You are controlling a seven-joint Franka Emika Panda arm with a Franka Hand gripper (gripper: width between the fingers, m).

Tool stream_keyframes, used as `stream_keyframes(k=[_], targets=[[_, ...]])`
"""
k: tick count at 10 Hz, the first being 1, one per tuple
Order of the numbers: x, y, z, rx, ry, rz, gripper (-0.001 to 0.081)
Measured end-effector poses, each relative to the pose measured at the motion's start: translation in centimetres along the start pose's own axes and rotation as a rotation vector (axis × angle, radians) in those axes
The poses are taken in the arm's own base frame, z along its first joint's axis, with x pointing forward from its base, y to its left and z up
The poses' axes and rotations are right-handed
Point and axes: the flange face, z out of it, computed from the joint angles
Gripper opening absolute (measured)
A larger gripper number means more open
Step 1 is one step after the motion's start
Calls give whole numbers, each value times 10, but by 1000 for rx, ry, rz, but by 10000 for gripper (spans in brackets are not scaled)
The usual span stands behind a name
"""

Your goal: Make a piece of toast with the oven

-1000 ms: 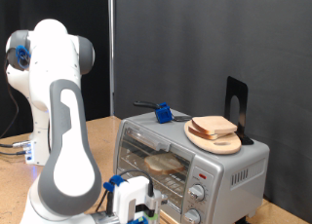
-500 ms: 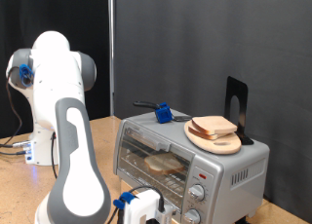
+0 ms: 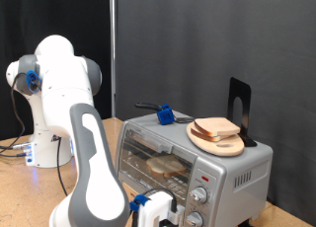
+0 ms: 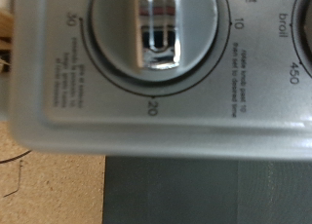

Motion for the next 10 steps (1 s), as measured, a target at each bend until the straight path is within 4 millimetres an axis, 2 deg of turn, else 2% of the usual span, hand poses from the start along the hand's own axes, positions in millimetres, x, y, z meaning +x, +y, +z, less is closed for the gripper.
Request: stream_keyframes(k=[3, 9, 10], targets=[[0, -5, 12, -10, 5, -21, 800], [0, -12, 20, -19, 44, -62, 800], [0, -11, 21, -19, 42, -59, 706]])
